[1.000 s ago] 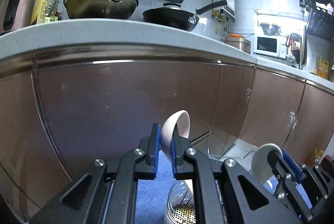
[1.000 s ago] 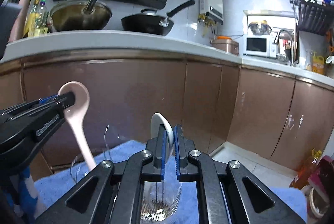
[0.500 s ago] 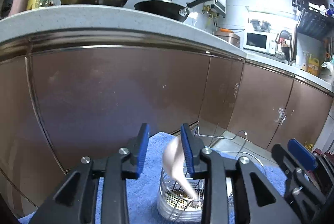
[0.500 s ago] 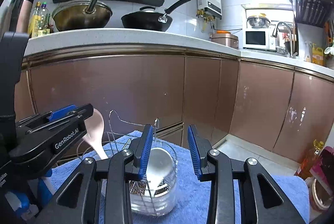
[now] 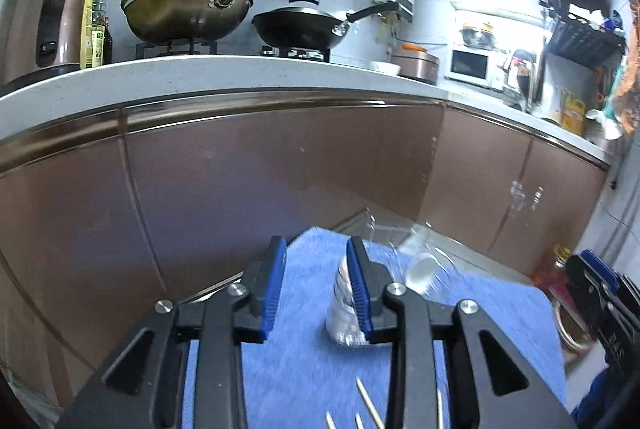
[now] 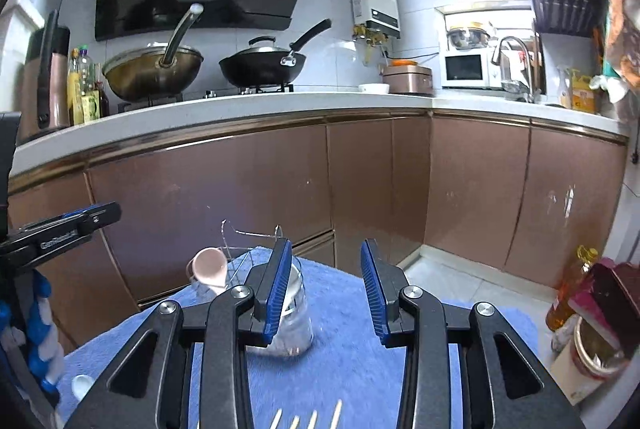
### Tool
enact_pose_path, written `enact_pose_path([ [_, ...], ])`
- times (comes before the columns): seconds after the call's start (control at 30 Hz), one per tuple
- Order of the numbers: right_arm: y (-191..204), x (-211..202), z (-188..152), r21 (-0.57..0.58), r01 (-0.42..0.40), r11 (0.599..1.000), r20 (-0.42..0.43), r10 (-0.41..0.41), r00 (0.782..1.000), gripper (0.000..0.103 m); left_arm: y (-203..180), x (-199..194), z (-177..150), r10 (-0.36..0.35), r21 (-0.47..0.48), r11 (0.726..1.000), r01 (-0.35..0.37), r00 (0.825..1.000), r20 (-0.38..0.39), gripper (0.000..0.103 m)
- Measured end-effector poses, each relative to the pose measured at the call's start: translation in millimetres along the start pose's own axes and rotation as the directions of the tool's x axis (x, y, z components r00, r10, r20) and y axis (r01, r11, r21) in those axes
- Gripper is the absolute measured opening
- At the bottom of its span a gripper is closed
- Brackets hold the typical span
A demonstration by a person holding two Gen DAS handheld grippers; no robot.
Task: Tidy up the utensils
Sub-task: 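Move both tools back down over the wooden chopsticks on the towel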
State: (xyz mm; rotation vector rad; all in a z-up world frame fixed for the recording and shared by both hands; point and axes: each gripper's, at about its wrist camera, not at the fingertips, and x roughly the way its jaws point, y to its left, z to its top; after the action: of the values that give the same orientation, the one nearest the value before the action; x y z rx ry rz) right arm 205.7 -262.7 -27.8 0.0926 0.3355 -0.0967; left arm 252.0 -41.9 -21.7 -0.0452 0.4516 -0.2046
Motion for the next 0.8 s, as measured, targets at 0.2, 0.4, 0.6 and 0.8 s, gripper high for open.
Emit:
enact_pose_path([
  [0.2, -3.0, -49.9, 2.7, 0.031, -0.023, 0.999, 0.017, 0.023, 1.0, 0.042, 7.4, -64.5, -5.6, -0.051, -0.021, 0.998, 0.051, 0.999, -0.019, 0.03],
  [0.4, -2.7, -95.4, -4.7, 0.069, -0.058, 0.996, 0.03, 0.056, 0.998, 0.043, 11.7, -109.2, -23.1, -0.083, -0.039, 0.996, 0.081, 0.995, -0.053, 0.045],
  [0.6, -2.0, -96.6, -19.7, 0.102, -0.094, 0.99, -0.085, 0.103, 0.991, 0.043, 8.0, -92.9, -57.8, -0.166, -0.067, 0.986, 0.153, 0.947, -0.275, 0.044],
  [0.8, -8.5, -41.6, -53.9, 0.189, -0.169, 0.967, -0.345, 0.227, 0.911, 0.033, -8.0, -37.3, -104.0, -0.29, -0.166, 0.957, 0.239, 0.817, -0.498, 0.033],
])
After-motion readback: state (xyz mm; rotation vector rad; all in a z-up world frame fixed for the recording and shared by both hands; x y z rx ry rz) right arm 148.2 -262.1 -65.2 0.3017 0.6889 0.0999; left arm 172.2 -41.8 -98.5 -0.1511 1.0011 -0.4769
